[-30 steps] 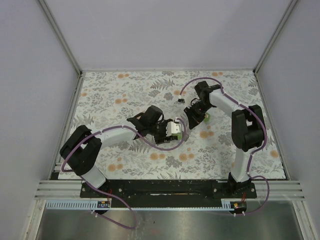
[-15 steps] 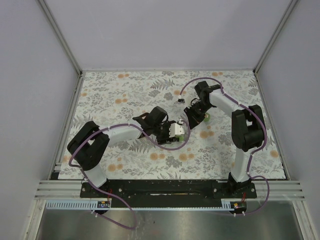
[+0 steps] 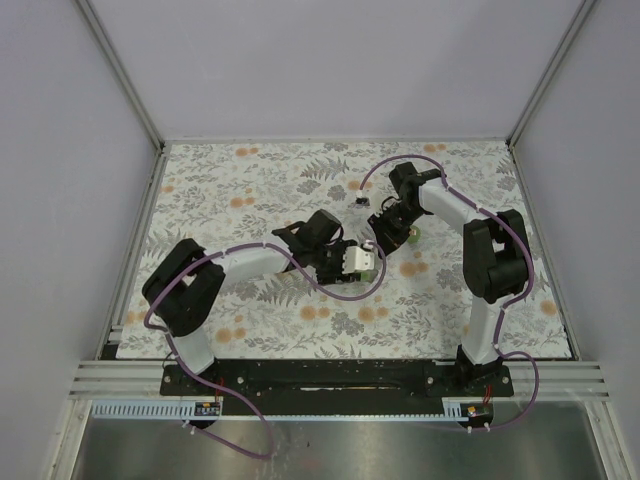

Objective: Sort the pills into containers
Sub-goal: Pour the pill into the pill container.

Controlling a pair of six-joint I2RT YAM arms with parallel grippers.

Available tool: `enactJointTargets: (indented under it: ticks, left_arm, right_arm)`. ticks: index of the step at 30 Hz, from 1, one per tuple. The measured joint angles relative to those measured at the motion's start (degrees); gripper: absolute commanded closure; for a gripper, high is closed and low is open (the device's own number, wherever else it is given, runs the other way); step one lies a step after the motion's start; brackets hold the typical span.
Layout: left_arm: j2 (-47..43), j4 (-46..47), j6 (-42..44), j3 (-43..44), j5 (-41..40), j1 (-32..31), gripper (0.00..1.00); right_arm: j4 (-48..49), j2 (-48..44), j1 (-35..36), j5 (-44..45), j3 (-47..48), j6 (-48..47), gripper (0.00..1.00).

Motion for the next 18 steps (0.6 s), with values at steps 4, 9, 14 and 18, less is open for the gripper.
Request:
enactJointTargets:
  ticks: [4,9,14,18]
  left_arm:
    - [0.37,-1.60,2.14,0.55,-0.15,-0.13,1.00]
    - [1.29,-3.15,4.52,1.44,-0.24,-0.20,1.00]
    - [2.36,-4.24,6.05,2.80,-0.44,-0.20,1.00]
    - [3.17,-4.98,7.10,4.33,-0.90,-0.22,1.00]
  right_arm:
    - [0.00,0.00,0.00,0.00,0.00,0.00,0.96]
    - [-0.02,0.00,0.00,0.00,0.02,0.02,0.96]
    - [-0.02,0.00,0.00,0.00,0.02,0.02,0.96]
    - [-0.02,0.00,0.00,0.00,0.02,0.02,0.96]
